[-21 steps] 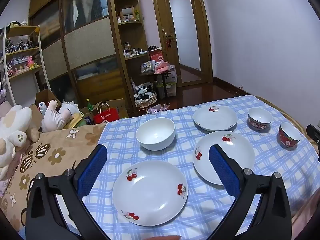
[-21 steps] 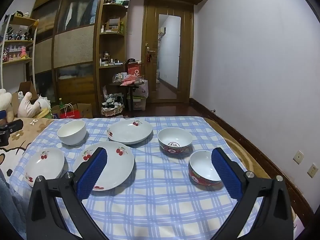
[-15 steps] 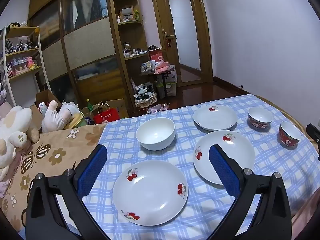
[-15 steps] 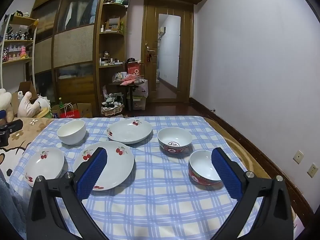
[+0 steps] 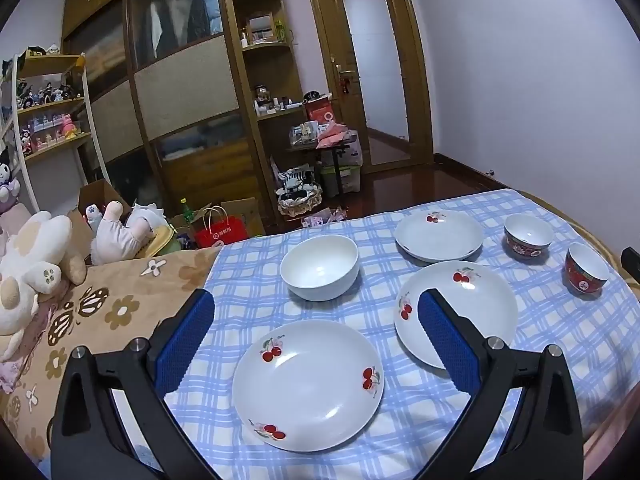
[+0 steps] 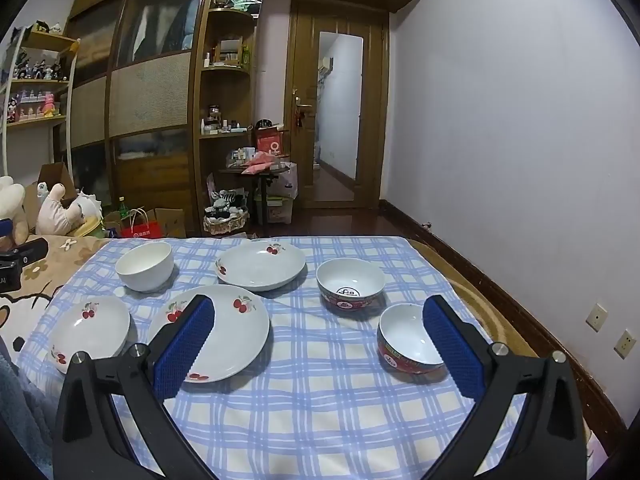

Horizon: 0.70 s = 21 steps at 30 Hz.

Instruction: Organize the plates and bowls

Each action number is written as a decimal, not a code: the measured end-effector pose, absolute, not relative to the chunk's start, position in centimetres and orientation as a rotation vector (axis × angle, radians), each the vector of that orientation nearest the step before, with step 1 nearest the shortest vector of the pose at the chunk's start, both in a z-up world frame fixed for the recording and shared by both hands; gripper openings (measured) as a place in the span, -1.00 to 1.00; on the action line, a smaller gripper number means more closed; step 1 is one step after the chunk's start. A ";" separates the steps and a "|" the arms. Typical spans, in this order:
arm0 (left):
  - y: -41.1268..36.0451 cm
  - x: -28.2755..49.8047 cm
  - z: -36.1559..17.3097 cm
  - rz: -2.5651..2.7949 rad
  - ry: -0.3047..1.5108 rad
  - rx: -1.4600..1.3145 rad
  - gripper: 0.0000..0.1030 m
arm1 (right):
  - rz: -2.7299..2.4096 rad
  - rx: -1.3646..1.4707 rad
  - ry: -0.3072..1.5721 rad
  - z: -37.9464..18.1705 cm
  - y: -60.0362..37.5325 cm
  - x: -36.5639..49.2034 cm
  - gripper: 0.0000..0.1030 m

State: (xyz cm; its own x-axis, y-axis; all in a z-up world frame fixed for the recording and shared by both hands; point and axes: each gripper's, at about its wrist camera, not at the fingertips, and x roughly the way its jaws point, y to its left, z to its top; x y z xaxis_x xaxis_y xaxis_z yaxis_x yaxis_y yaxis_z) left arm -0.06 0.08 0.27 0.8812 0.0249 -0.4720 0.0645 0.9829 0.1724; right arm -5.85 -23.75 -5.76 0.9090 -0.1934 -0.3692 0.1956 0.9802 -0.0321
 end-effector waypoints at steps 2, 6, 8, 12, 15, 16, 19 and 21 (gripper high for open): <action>0.0 0.0 0.2 -0.021 0.493 0.188 0.95 | -0.202 0.005 0.380 -5.8 -23.8 -5.8 1.00; 0.0 0.0 0.1 -0.021 0.494 0.188 0.95 | -0.201 0.005 0.381 -5.5 -23.6 -6.1 1.00; 0.1 -0.1 0.1 -0.024 0.493 0.186 0.95 | -0.201 0.004 0.382 -5.6 -23.7 -6.0 1.00; 0.1 -0.1 0.2 -0.024 0.493 0.186 0.95 | -0.200 0.004 0.382 -5.5 -23.6 -6.1 1.00; 0.1 0.0 0.2 -0.023 0.492 0.186 0.95 | -0.201 0.004 0.383 -5.6 -23.7 -6.0 1.00; 0.1 -0.1 0.2 -0.017 0.489 0.187 0.95 | -0.202 0.004 0.383 -5.6 -23.7 -6.0 1.00; 0.2 -0.2 0.3 -0.020 0.485 0.182 0.95 | -0.202 0.004 0.380 -5.6 -23.6 -6.1 1.00; 0.3 -0.2 0.3 -0.019 0.486 0.183 0.95 | -0.203 0.004 0.375 -5.7 -23.6 -6.2 1.00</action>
